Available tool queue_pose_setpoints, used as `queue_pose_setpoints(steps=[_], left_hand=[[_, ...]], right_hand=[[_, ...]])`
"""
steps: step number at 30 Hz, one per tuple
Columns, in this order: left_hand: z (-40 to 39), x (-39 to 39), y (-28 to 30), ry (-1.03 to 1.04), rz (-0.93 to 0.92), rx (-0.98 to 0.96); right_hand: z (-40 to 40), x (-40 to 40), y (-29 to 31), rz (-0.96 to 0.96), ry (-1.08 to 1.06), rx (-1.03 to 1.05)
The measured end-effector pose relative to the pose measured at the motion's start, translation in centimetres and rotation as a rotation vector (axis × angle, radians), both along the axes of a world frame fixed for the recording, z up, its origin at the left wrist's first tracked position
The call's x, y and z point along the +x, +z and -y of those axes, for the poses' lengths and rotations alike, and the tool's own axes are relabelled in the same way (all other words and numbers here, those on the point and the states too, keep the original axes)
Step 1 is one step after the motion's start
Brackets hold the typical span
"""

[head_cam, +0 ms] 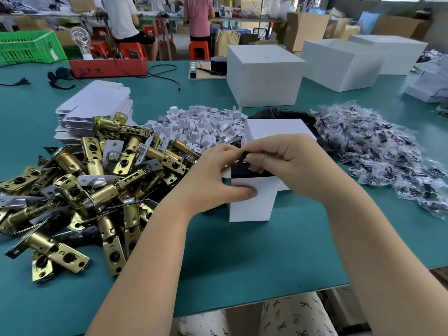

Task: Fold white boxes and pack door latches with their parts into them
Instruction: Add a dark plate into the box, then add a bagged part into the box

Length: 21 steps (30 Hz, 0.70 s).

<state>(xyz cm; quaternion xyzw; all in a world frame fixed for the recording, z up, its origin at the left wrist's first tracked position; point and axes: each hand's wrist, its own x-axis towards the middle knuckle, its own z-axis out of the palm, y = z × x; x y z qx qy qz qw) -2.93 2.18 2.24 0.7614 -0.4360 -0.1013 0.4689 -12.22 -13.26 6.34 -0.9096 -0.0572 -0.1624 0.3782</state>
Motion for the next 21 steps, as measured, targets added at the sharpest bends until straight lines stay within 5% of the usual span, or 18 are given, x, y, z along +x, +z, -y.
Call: queue_pose_setpoints(steps=[7,13,17,21], left_hand=[[-0.1,0.1,-0.1,-0.027,0.004,-0.016],[-0.1,0.1,-0.2,-0.031,0.013,-0.021],[0.2,0.0,-0.3,-0.004,0.04,-0.012],[0.1,0.2,-0.4,0.01,0.062,0.034]], right_hand=[[-0.7,-0.3,0.5,-0.126,0.038,-0.33],[-0.7,-0.2,-0.3,-0.112,0.014,-0.37],[0.2,-0.2,-0.9,0.223,-0.038,-0.309],[4.8,-0.3,-2.7,0.582,-0.559,0.024]])
